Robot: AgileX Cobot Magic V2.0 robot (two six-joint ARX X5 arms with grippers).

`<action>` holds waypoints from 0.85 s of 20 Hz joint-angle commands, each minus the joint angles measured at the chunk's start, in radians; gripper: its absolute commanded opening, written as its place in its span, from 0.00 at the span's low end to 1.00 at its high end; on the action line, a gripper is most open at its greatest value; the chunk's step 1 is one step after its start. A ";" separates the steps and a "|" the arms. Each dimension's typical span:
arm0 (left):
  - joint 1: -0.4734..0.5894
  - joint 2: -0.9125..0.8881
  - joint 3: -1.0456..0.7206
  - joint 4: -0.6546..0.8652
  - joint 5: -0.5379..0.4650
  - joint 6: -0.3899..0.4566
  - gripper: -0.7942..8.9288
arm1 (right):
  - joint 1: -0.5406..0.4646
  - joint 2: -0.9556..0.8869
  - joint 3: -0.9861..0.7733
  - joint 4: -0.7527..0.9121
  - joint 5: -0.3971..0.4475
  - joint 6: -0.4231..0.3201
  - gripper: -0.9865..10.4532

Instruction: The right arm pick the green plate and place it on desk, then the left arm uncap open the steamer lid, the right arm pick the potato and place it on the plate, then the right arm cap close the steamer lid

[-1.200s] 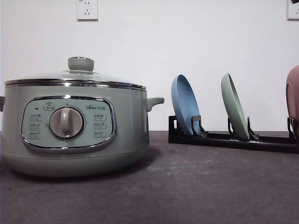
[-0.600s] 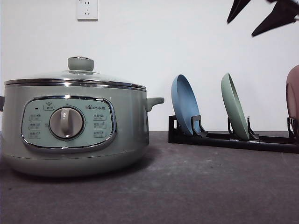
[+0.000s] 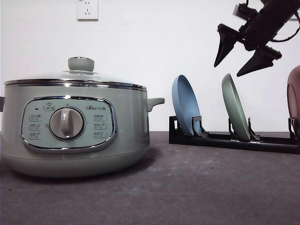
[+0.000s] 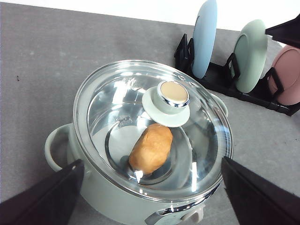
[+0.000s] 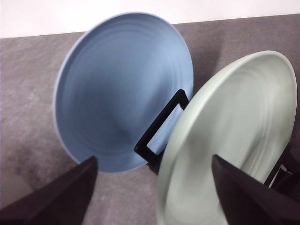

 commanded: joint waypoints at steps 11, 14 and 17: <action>-0.001 0.005 0.022 0.011 0.004 0.012 0.56 | 0.004 0.069 0.027 0.048 0.022 0.032 0.22; -0.001 0.005 0.022 0.011 0.004 0.012 0.56 | 0.005 0.069 0.027 0.044 0.022 0.032 0.20; -0.001 0.005 0.022 0.011 0.004 0.012 0.56 | 0.005 0.069 0.027 0.044 0.022 0.040 0.17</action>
